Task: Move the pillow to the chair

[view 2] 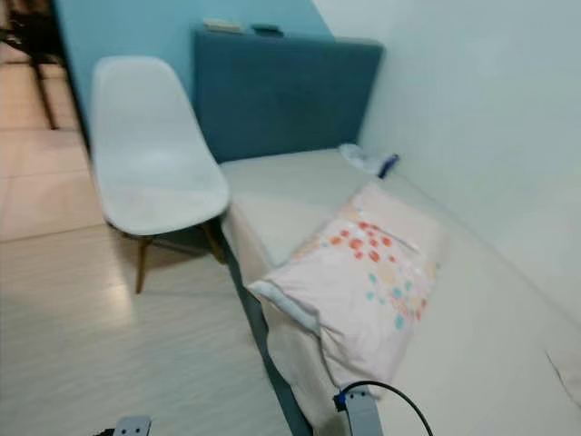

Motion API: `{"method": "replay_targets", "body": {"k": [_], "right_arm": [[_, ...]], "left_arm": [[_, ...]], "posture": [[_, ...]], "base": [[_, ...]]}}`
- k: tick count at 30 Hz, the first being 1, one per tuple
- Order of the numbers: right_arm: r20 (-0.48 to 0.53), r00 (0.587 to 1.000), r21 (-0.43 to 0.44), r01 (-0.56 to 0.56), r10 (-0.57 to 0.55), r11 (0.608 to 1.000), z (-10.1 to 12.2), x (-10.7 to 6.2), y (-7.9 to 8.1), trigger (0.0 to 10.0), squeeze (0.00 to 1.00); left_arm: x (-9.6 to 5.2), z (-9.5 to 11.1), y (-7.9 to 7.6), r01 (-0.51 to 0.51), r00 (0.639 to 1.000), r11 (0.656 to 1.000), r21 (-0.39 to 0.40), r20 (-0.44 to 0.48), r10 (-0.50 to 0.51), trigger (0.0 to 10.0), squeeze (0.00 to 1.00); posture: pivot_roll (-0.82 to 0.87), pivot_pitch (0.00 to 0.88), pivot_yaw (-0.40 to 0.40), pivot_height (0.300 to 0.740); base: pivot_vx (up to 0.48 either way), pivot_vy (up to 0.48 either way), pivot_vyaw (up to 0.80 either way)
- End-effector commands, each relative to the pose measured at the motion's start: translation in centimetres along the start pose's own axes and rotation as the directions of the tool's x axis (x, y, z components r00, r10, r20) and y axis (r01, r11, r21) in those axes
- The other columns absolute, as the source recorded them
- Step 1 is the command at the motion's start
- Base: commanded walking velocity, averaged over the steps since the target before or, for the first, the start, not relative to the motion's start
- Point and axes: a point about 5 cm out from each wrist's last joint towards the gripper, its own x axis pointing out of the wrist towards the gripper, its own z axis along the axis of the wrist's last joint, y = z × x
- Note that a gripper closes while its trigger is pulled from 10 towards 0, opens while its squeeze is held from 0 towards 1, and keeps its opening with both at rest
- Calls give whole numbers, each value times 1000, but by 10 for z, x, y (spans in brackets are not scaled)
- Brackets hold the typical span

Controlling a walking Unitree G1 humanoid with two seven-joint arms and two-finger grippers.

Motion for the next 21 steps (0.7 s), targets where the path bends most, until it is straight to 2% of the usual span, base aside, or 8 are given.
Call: {"method": "replay_targets", "body": {"k": [1, 19, 21], "right_arm": [[6, 1000, 18, 18, -19, 1000, 0, -1, -5, 10000, 0], [24, 999, 25, 36, -36, 999, 3, -1, -8, 10000, 0], [28, 999, 31, 34, -34, 999, 3, -1, -7, 10000, 0]], "left_arm": [[0, 1, -4, 16, 1000, 1000, 2, -1, -16, 10000, 0], [1, 8, -6, 21, 1000, 1000, 0, 17, -21, 10000, 0], [1, 8, -5, 20, 1000, 1000, -2, 18, -20, 10000, 0]], "posture": [[187, 0, -123, 740], [183, 0, -118, 740], [187, 0, -122, 740]], "base": [[0, 0, -763], [0, 0, -756], [0, 0, 0]]}}
